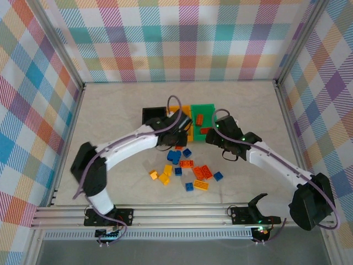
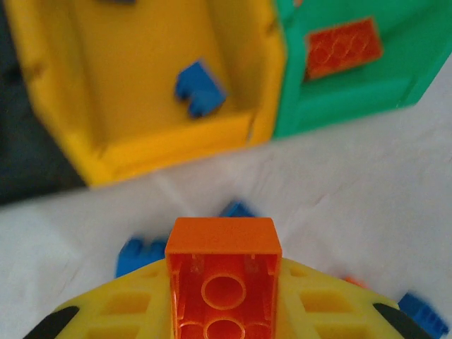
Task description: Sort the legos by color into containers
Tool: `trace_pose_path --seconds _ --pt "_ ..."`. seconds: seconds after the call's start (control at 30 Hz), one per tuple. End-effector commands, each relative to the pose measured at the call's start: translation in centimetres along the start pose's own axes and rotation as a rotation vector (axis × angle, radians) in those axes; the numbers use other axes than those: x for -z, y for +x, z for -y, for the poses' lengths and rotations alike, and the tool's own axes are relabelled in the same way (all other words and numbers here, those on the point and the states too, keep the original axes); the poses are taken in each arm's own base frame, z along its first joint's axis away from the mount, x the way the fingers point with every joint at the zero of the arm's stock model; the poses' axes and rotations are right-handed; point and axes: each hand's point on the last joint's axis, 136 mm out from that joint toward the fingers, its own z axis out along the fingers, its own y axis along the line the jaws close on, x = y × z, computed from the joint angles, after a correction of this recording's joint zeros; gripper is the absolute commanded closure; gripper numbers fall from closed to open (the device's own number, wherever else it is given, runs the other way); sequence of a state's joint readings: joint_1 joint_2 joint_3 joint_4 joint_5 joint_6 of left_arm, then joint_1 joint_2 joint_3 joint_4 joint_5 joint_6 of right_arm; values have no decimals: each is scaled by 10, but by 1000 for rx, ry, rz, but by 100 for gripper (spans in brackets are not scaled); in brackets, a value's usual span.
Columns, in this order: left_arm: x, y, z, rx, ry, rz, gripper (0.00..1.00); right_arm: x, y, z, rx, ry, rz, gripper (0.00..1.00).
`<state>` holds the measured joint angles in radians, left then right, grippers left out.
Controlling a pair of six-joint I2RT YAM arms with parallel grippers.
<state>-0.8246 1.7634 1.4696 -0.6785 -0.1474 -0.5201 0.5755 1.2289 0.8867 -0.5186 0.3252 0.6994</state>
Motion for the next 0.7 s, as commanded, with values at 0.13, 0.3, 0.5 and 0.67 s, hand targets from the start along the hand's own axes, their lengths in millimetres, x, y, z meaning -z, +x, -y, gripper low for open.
trace_pose_path --seconds 0.13,0.3,0.5,0.67 --pt "-33 -82 46 -42 62 77 75 2 17 16 -30 19 -28 15" --pt "-65 -105 51 -22 41 75 75 1 21 15 -33 12 -40 15" --pt "-76 -115 62 20 91 81 57 -1 24 8 -15 -28 -58 14" --pt "-52 -127 70 43 140 122 39 -4 32 0 8 -74 -100 13"
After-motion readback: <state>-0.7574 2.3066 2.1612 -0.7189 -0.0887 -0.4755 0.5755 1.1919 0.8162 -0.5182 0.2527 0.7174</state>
